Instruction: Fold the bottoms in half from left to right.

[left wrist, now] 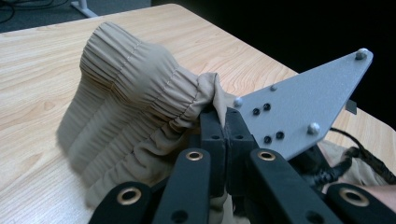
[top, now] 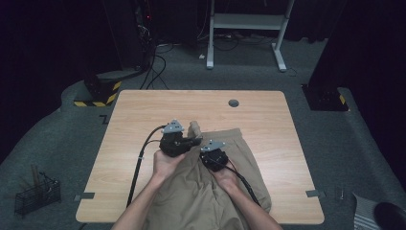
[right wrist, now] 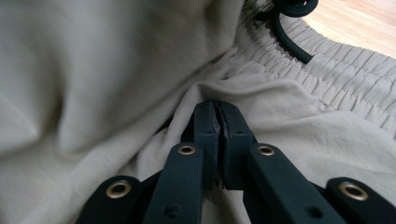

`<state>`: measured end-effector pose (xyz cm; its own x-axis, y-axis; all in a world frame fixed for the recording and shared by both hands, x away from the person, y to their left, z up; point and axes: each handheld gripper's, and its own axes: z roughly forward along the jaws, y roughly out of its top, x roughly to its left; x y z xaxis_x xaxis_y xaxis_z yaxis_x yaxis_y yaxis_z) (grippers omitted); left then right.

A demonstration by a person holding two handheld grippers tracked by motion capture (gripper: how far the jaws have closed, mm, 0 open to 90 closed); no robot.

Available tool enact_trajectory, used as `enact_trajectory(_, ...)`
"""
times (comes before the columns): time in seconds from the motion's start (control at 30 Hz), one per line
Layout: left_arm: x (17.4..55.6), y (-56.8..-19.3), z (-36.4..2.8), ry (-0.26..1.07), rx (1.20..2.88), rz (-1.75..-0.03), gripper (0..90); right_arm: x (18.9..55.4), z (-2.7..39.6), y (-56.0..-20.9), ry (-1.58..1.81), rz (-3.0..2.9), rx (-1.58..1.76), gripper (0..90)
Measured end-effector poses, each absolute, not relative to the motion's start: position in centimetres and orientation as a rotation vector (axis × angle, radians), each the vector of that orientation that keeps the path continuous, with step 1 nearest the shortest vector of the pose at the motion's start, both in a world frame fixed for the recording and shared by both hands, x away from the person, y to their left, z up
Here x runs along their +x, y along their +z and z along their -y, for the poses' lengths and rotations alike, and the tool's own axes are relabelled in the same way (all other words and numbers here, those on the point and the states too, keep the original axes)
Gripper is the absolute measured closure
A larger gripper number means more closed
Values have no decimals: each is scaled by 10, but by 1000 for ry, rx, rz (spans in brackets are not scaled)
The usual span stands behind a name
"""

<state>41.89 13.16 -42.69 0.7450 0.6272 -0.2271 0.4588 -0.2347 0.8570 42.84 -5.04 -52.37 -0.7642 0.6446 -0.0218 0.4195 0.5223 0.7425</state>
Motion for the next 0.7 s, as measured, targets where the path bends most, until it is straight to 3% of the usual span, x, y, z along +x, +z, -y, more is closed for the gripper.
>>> enact_trajectory(0.2,422,-428,-133,195,1878,-851,891,416,71,-513,1103,-2444,888,770)
enact_trajectory(0.4,426,-430,-133,191,1874,-864,891,410,100,-519,1044,-2445,915,759)
enact_trajectory(0.7,437,-425,-125,181,1875,-862,890,415,86,-523,1060,-2436,926,767)
